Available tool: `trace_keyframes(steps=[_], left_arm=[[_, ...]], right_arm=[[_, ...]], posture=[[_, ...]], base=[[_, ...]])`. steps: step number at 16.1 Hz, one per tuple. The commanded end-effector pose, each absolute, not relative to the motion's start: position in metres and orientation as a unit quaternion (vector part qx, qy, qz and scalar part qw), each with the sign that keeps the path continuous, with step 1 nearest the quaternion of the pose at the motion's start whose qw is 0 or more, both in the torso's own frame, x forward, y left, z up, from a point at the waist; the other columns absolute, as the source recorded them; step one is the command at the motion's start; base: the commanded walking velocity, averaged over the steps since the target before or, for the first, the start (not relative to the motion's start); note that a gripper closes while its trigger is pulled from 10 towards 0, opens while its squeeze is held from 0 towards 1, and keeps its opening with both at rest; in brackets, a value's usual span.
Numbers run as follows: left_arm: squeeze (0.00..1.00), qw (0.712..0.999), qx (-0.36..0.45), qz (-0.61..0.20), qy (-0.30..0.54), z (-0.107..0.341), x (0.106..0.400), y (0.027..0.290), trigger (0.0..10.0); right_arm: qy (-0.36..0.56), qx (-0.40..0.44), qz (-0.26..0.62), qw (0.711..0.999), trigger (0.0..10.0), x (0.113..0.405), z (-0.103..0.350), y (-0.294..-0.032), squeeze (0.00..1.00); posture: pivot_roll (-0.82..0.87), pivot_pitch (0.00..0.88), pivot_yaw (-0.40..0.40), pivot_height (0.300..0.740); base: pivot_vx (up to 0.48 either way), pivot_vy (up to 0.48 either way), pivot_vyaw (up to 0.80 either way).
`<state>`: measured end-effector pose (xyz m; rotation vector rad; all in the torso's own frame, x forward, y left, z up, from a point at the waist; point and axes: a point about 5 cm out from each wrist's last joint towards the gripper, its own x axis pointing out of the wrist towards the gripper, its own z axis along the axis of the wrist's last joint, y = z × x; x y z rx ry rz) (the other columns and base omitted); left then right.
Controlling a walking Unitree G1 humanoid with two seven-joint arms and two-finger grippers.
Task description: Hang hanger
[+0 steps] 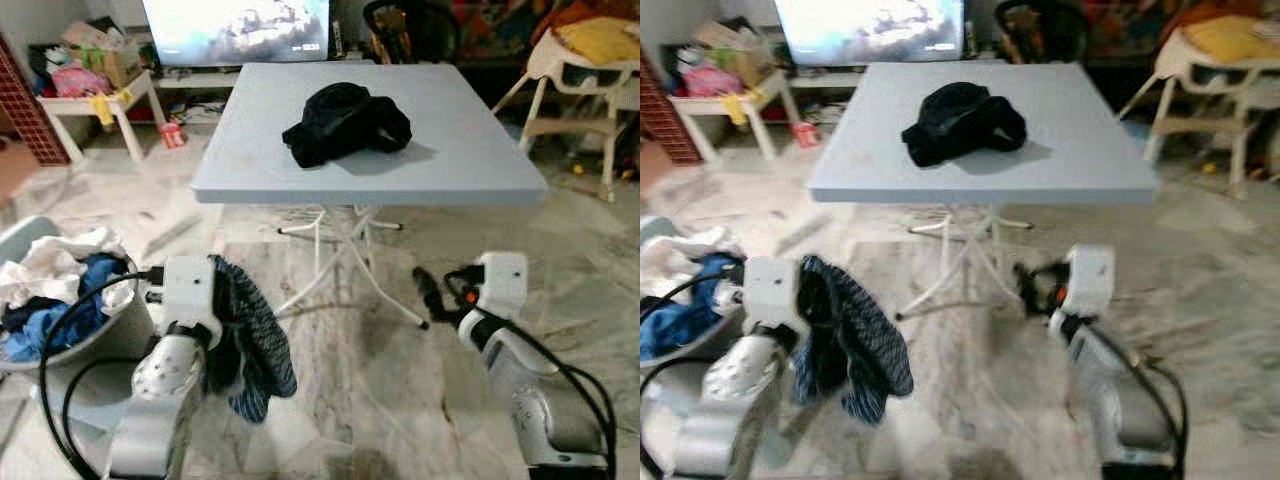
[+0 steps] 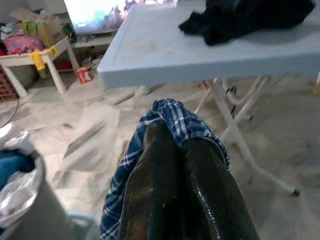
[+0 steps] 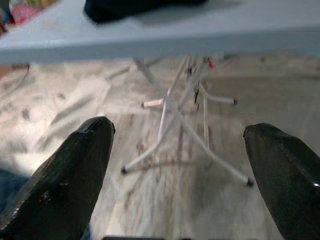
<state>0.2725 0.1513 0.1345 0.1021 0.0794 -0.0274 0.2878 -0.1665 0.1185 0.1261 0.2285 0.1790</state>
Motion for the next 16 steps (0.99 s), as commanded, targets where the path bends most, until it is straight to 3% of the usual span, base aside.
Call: trace_keyframes(steps=[1,5,7,9,13,16], left_arm=[[0.00,0.998,0.059,0.006,0.008,0.149,0.278,0.154,10.0],[0.00,0.996,0.000,0.081,-0.043,0.181,0.306,0.159,10.0],[0.00,0.994,0.002,0.090,-0.064,0.196,0.328,0.148,10.0],[0.00,0.990,0.021,0.106,-0.093,0.210,0.346,0.139,10.0],[0.00,0.992,-0.031,0.113,-0.048,0.201,0.361,0.134,10.0],[0.00,0.993,-0.029,0.111,-0.021,0.188,0.369,0.117,10.0]], right_arm=[[0.086,0.058,0.123,0.987,10.0,0.292,0.133,-0.150,0.00],[0.146,0.111,0.083,0.980,10.0,0.314,0.125,-0.134,0.00],[0.156,0.112,0.137,0.972,10.0,0.314,0.128,-0.116,0.00],[0.179,0.133,0.158,0.962,10.0,0.314,0.126,-0.114,0.00],[0.223,0.151,0.225,0.936,10.0,0.301,0.121,-0.111,0.00],[0.225,0.213,0.224,0.924,10.0,0.300,0.126,-0.106,0.00]], posture=[[-0.01,0.027,-0.011,0.740],[-0.01,0.054,-0.034,0.740],[-0.01,0.055,-0.028,0.740],[-0.02,0.057,-0.017,0.740],[-0.04,0.067,0.002,0.740],[-0.04,0.066,0.013,0.740]], base=[[0.000,0.000,0.00],[0.000,0.000,0.00],[0.000,0.000,0.00],[0.000,0.000,0.00],[0.000,0.000,0.00],[0.000,0.000,0.00]])
